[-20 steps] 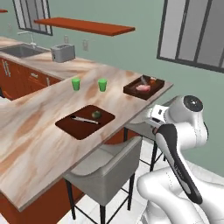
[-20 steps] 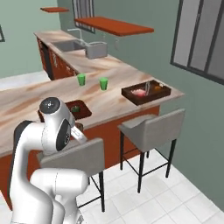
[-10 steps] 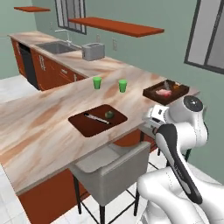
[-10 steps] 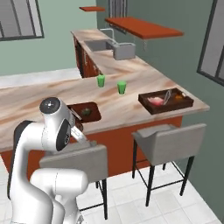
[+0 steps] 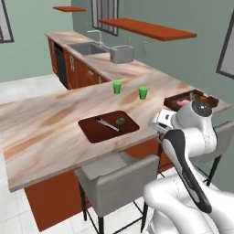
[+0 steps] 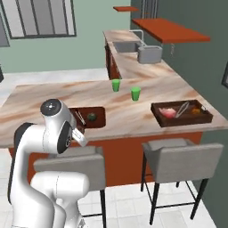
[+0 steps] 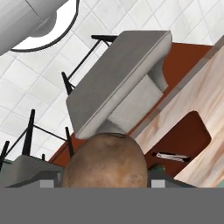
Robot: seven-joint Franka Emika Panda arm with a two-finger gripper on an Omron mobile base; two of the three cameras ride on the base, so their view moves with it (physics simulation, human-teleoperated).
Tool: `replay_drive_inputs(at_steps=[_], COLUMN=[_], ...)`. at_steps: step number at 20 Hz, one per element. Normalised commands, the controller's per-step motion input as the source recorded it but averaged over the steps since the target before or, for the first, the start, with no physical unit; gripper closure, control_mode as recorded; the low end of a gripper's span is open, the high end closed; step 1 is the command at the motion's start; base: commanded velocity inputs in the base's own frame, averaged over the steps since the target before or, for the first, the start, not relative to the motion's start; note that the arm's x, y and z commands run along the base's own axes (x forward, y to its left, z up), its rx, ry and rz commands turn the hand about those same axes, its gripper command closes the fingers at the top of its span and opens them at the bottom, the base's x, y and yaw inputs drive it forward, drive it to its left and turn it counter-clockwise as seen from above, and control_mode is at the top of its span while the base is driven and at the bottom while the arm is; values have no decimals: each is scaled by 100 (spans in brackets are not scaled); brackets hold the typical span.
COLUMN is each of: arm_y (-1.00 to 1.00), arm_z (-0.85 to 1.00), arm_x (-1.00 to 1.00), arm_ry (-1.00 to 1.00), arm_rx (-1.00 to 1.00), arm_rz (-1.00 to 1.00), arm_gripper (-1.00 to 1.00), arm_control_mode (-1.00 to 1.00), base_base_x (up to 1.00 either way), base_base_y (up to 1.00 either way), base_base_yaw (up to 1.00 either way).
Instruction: Gather the squash and potato from the fridge and place them on a tray on the dining counter. Then gather the chicken drumstick and steak from the fridge and place them on the other tray.
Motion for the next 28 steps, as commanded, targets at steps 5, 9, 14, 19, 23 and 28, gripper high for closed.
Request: replay_drive_inputs(at_steps=[5, 9, 14, 19, 23, 28], arm_y=[0, 0, 0, -7, -20, 0], arm_z=[0, 0, 0, -2, -11, -5], arm_x=[0, 0, 0, 0, 28, 59], arm_ry=[0, 0, 0, 0, 0, 3], arm_rx=[0, 0, 0, 0, 0, 0], arm_rz=[0, 0, 0, 5, 22, 14], arm_gripper=[100, 100, 100, 100, 100, 100], arm_control_mode=[100, 100, 100, -100, -100, -100], base_base_x=[0, 0, 0, 0, 0, 0], base_base_y=[-39, -36, -32, -25, 0, 0], base_base_yaw=[33, 32, 29, 21, 0, 0])
